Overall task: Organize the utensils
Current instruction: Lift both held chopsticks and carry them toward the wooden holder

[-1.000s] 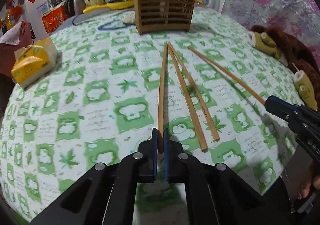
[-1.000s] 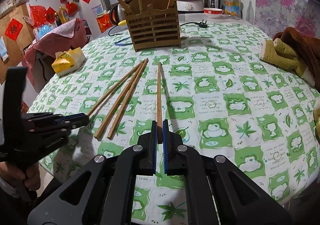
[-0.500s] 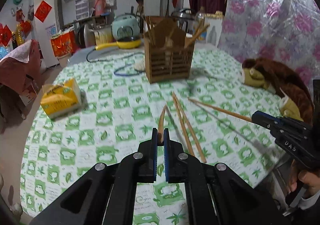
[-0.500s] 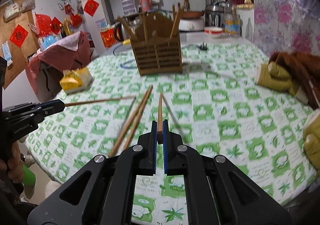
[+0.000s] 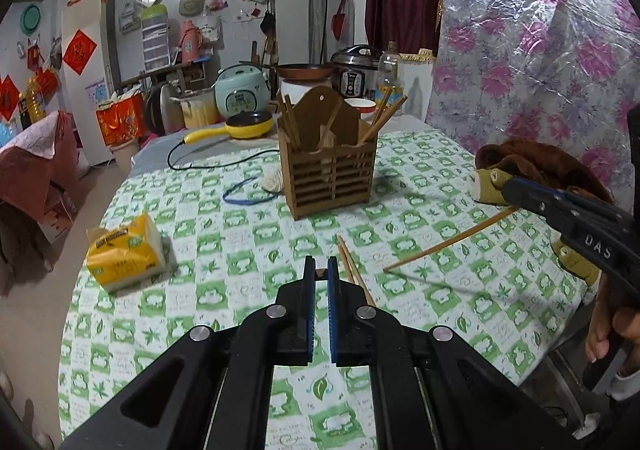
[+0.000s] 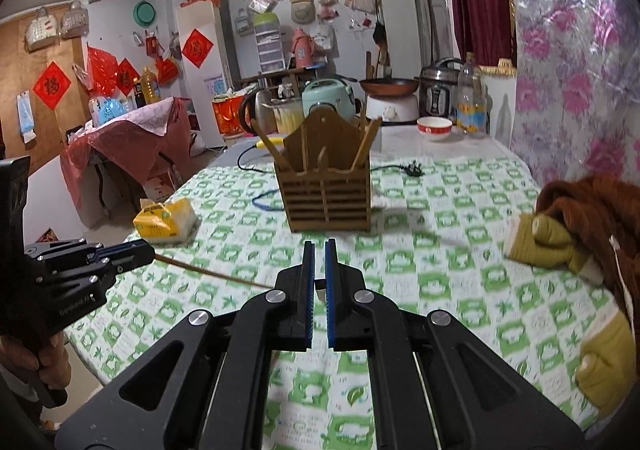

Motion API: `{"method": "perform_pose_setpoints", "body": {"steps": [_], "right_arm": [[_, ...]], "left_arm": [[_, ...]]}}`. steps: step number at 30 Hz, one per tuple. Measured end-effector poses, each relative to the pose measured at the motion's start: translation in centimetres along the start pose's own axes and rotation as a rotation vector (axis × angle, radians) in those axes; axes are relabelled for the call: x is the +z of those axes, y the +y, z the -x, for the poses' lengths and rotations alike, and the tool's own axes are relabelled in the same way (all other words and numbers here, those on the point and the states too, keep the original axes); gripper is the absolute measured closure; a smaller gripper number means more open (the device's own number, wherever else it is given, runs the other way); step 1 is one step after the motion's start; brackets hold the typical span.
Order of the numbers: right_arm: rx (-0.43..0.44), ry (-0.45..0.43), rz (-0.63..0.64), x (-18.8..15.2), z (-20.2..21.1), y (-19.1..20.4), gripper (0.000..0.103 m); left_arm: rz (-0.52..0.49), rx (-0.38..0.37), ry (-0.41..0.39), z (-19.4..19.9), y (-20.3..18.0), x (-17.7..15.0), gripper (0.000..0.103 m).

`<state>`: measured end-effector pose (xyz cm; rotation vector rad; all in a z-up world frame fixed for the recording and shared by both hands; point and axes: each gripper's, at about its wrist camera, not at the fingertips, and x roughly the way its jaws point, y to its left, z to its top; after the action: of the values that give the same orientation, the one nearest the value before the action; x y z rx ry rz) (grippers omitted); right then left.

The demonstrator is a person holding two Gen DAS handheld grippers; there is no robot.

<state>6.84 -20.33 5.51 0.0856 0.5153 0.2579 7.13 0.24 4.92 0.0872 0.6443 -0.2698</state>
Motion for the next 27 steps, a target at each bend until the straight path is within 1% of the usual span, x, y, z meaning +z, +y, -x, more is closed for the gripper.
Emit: {"method": "perform_pose_setpoints", "body": {"steps": [6,15,27], "right_arm": [[0.005,-0.013,0.017,1.7,-0.9,0.2,0.097],[0.014,-0.017,0.015,2.7,-1.6,0.1,0.097],[0.031,-0.028,0.014,5.0,-2.5,-0.2,0.098]], "left_arm": [[-0.004,-0.005,-0.003,-0.6,0.1,0.8,0.097],[-0.001,-0.016,-0.006,-1.3,0.5,1.7,0.097],[-0.002,-0.04,-0.005,-2.2,1.1,3.5,0.097]]}}
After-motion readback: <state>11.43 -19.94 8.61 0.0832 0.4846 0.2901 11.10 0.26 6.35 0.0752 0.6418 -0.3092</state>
